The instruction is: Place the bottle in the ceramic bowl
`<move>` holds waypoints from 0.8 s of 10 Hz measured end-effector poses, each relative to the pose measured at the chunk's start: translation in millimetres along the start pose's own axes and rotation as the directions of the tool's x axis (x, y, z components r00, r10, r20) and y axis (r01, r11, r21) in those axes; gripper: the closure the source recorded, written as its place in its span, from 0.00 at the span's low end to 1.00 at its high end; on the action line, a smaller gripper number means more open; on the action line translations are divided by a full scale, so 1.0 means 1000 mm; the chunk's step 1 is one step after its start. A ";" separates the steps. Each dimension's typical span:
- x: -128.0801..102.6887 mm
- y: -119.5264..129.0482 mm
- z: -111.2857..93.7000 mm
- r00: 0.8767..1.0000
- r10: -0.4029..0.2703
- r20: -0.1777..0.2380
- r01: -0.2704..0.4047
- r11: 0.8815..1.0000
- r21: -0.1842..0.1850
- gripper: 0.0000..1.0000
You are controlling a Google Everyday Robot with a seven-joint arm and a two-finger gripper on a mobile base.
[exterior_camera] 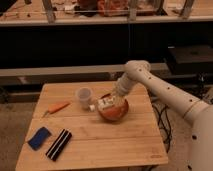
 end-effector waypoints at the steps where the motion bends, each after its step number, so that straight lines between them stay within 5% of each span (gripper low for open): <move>1: 0.000 0.000 0.000 1.000 0.001 0.000 -0.001 1.000 -0.001 0.91; 8: 0.003 -0.003 0.000 1.000 0.014 0.001 -0.014 1.000 -0.008 0.91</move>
